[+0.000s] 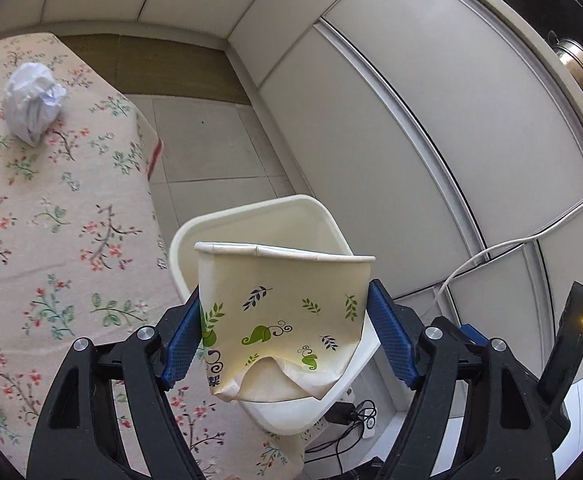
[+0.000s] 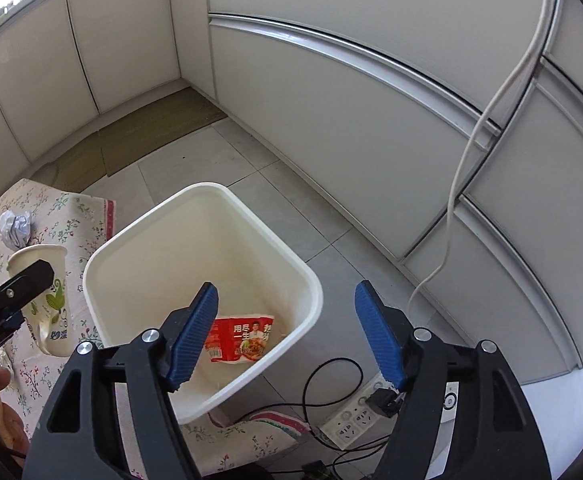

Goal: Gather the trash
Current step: 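Carry both cups over the white bin and open both tools to drop them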

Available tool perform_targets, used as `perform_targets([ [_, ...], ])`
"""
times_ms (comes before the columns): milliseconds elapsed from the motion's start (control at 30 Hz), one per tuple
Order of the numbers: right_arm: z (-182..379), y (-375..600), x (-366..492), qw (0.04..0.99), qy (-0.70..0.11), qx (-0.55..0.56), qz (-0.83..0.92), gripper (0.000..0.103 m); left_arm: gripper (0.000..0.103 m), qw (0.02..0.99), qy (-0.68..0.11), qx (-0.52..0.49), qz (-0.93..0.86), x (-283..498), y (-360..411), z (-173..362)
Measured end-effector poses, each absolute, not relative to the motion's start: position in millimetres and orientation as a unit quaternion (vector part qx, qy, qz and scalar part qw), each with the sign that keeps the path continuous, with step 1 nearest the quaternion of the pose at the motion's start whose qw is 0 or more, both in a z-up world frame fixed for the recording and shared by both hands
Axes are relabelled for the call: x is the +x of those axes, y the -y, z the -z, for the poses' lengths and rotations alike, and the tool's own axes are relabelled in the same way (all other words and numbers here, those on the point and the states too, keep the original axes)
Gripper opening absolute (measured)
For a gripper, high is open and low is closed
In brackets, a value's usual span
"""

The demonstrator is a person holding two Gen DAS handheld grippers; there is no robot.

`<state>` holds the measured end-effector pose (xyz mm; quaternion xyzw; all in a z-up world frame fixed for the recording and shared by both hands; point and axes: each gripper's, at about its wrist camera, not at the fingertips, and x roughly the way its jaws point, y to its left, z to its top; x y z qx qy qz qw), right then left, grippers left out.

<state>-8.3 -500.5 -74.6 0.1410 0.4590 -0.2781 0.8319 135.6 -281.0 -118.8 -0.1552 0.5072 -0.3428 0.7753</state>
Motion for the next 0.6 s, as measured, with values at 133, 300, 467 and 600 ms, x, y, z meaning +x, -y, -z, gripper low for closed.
perform_targets([
  [133,77,512,-19,0.827,-0.458,0.15,0.289,0.07,0.077,0.759,-0.529,-0.153,0.348,140,299,133],
  [300,73,511,-19,0.833,-0.448,0.155,0.287,0.07,0.081,0.763,-0.528,-0.134,0.349,138,304,129],
  [467,59,489,-11,0.852,-0.425,0.146,0.27,0.07,0.088,0.785,-0.503,-0.125,0.338,133,279,104],
  [600,47,462,-1,0.869,-0.404,0.138,0.248,0.075,0.089,0.826,-0.467,-0.092,0.302,124,247,75],
])
